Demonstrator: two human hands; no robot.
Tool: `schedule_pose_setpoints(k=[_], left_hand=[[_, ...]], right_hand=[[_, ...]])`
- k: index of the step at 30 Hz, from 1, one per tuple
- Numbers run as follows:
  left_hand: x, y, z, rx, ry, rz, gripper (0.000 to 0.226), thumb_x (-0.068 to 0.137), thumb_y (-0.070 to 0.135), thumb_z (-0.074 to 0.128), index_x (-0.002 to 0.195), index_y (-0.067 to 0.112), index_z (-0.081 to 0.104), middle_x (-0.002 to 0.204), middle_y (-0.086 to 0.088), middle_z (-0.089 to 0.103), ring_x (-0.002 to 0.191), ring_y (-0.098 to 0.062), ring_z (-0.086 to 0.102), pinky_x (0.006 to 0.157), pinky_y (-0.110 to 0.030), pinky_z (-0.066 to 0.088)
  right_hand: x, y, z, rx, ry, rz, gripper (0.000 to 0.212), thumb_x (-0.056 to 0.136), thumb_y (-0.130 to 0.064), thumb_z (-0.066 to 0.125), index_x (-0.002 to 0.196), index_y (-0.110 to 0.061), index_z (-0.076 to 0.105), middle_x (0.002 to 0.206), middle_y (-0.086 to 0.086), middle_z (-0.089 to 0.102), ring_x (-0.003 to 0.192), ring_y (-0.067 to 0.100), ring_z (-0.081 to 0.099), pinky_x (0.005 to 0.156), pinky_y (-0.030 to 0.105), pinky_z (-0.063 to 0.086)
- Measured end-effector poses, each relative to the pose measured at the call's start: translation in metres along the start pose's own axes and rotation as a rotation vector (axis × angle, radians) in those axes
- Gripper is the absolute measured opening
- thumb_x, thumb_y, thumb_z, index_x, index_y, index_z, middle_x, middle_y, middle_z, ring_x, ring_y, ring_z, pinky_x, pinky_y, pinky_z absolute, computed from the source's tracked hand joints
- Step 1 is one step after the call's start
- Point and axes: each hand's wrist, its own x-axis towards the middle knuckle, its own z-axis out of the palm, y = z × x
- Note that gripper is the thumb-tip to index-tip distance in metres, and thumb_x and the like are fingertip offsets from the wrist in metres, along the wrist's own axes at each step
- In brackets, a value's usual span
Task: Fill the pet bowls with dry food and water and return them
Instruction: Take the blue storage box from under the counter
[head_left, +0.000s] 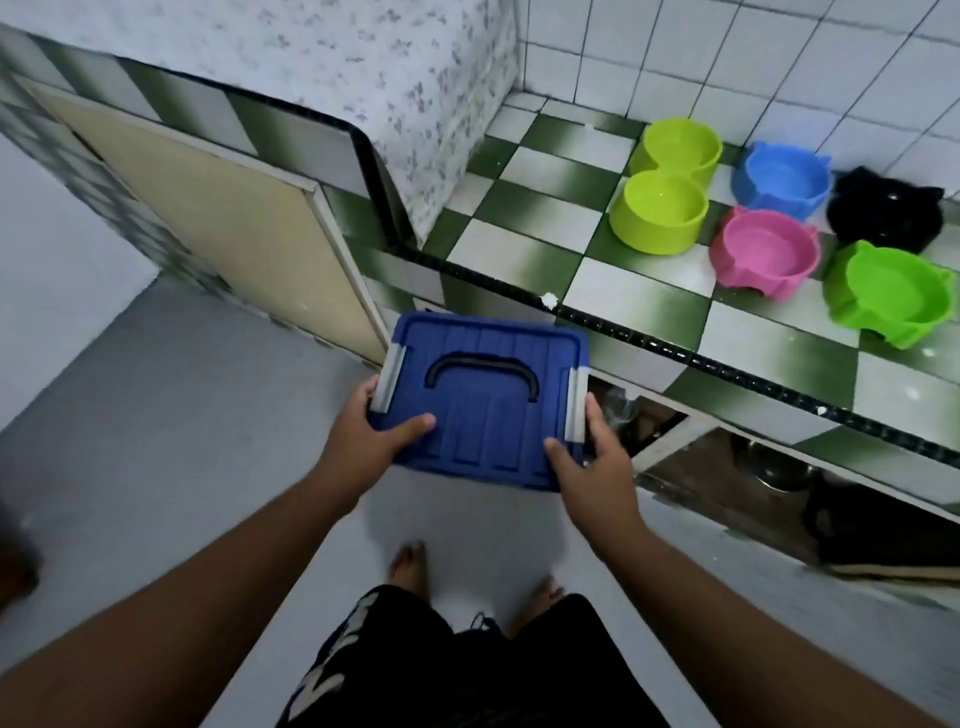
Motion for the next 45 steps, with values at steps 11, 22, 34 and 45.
schedule_pose_setpoints(k=[11, 22, 34, 45], left_hand=[[0.005, 0.086, 0.028, -0.288, 0.178, -0.166, 0.031, 0.103, 0.034, 0.058, 0.113, 0.006, 0.063, 0.107, -0.011, 0.076, 0.084, -0.023, 0.078, 0.068, -0.042, 0.064], [0.06, 0.125, 0.074, -0.51, 0.087, -0.249, 0.017, 0.102, 0.013, 0.06, 0.112, 0.001, 0.063, 0.114, -0.021, 0.072, 0.105, -0.034, 0.072, 0.075, -0.039, 0.065], [0.186, 0.177, 0.107, -0.619, 0.044, -0.263, 0.01, 0.095, 0.007, 0.069, 0.099, 0.0, 0.062, 0.102, -0.016, 0.074, 0.095, -0.028, 0.075, 0.073, -0.031, 0.063], [0.234, 0.194, 0.123, -0.646, -0.098, -0.273, 0.024, 0.092, 0.008, 0.072, 0.112, -0.003, 0.064, 0.107, -0.013, 0.075, 0.098, -0.022, 0.075, 0.076, -0.029, 0.063]], right_hand=[[0.1, -0.102, -0.066, -0.018, -0.03, -0.136, 0.068, 0.072, -0.02, 0.064, 0.139, -0.027, 0.053, 0.122, -0.003, 0.067, 0.101, 0.016, 0.068, 0.093, 0.045, 0.057], [0.262, -0.22, -0.064, -0.674, -0.146, -0.238, 0.056, 0.072, -0.031, 0.067, 0.128, -0.024, 0.06, 0.124, 0.005, 0.063, 0.111, 0.028, 0.059, 0.094, 0.036, 0.051], [0.4, -0.261, -0.03, -0.887, -0.275, -0.165, 0.119, 0.056, -0.06, 0.088, 0.151, -0.015, 0.033, 0.153, 0.007, 0.043, 0.137, 0.031, 0.042, 0.113, 0.04, 0.038], [0.456, -0.252, -0.036, -0.812, -0.268, -0.164, 0.102, 0.071, -0.045, 0.085, 0.155, -0.021, 0.032, 0.163, 0.001, 0.027, 0.148, 0.023, 0.027, 0.12, 0.033, 0.022]])
